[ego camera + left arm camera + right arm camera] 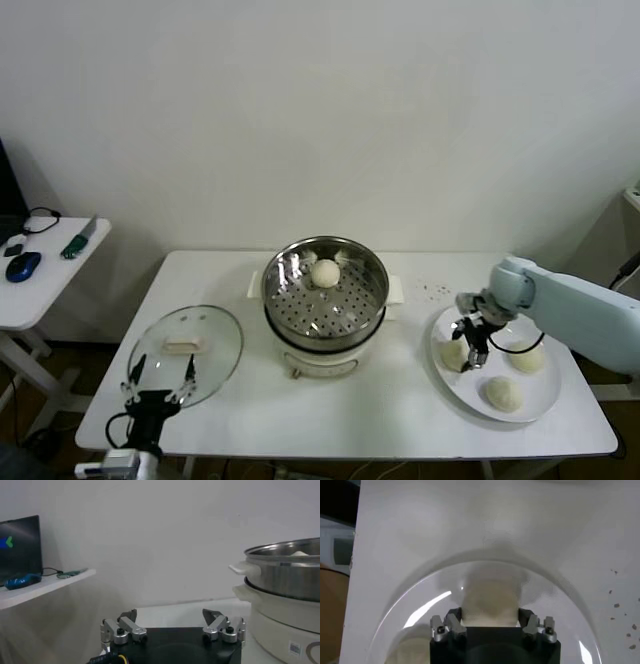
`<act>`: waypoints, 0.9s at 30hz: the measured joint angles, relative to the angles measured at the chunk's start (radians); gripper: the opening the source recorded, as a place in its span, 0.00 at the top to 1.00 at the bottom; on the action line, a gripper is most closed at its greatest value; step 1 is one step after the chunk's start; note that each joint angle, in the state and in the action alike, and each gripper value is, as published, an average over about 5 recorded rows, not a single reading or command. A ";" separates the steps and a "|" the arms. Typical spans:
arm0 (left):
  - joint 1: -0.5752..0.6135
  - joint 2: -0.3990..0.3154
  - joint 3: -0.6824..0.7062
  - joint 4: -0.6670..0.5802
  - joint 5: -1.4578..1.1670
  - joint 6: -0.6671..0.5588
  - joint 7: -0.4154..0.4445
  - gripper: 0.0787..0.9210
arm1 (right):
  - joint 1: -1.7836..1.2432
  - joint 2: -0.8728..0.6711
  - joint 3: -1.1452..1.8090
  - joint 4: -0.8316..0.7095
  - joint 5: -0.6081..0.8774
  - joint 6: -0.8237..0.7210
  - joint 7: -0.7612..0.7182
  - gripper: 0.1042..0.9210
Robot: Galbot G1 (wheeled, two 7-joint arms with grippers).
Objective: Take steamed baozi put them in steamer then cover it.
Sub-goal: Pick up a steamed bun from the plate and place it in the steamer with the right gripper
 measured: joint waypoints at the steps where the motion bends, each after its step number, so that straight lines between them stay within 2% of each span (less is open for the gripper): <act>1: 0.001 0.000 0.001 -0.001 0.000 0.000 0.000 0.12 | 0.018 0.000 -0.012 0.003 0.014 -0.002 0.002 0.26; 12: 0.010 -0.005 0.029 -0.020 -0.001 0.001 0.005 0.12 | 0.397 0.080 -0.269 0.001 0.285 -0.015 -0.005 0.26; 19: 0.013 -0.007 0.052 -0.031 0.005 -0.004 0.013 0.12 | 0.602 0.205 -0.403 -0.001 0.480 -0.040 0.000 0.26; 27: 0.035 -0.006 0.076 -0.044 0.012 -0.011 0.018 0.12 | 0.683 0.393 -0.462 -0.022 0.647 -0.086 0.035 0.26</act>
